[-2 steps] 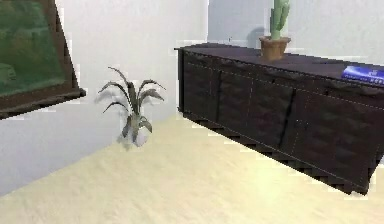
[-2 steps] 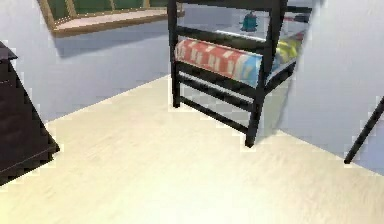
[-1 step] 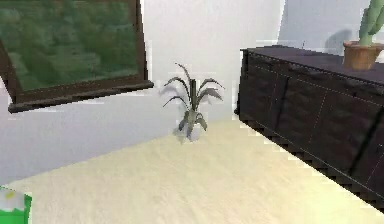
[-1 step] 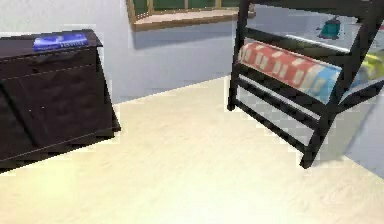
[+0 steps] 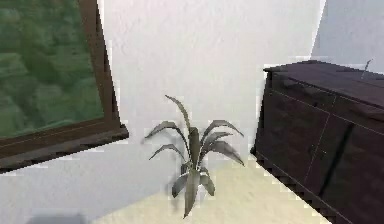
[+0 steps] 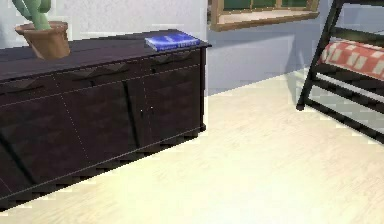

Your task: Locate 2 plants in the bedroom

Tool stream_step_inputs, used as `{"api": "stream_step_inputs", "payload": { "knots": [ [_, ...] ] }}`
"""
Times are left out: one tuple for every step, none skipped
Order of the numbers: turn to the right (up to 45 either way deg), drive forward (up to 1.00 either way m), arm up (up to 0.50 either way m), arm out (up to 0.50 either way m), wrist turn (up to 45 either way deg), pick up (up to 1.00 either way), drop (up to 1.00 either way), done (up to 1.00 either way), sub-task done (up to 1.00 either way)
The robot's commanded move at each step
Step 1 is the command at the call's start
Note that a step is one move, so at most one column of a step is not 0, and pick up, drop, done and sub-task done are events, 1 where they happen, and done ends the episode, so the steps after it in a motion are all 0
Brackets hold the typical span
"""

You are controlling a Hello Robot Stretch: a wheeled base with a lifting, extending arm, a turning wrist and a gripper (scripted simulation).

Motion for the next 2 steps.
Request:
{"api": "stream_step_inputs", "payload": {
  "knots": [
    [0.0, 0.00, 0.00, 0.00, 0.0, 0.00, 0.00, 0.00, 1.00],
    [45.0, 0.00, 0.00, 0.00, 0.0, 0.00, 0.00, 0.00, 0.00]
  ]
}}
